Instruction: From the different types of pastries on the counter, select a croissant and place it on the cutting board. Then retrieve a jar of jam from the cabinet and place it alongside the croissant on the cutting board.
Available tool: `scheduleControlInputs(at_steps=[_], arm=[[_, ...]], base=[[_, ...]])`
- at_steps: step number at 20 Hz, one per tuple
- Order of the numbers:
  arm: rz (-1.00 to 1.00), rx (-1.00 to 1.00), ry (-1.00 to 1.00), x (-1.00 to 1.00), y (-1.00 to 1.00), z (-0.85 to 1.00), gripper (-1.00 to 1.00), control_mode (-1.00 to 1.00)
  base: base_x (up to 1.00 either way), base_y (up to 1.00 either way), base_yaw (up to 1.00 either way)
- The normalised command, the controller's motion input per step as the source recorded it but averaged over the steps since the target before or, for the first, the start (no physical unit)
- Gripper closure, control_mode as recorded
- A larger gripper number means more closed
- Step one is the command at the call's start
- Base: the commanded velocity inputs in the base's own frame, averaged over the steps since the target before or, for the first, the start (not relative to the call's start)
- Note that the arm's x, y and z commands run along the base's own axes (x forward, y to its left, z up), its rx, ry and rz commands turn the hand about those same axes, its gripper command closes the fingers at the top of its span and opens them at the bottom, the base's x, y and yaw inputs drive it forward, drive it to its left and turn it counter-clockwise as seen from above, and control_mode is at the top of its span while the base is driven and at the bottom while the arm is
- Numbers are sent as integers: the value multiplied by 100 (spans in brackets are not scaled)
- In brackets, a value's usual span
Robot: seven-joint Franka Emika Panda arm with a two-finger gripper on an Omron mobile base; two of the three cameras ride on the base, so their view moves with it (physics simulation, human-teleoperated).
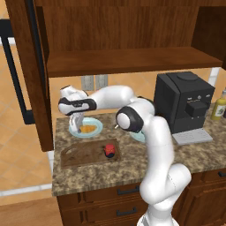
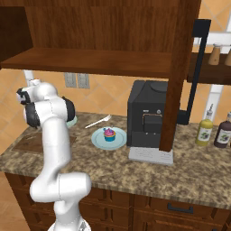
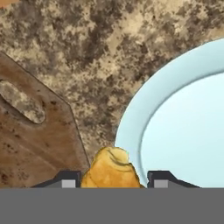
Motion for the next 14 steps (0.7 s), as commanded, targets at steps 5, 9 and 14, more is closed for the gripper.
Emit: scheduleControlInputs(at_steps=[5,9,14], arm=[[0,1,-7,-59,-6,3,100,-100],[0,8,-3,-62,-6,22,100,-100],[0,10,2,-50,0,9,100,-100]], base=[[0,0,0],[0,0,0],[0,0,0]])
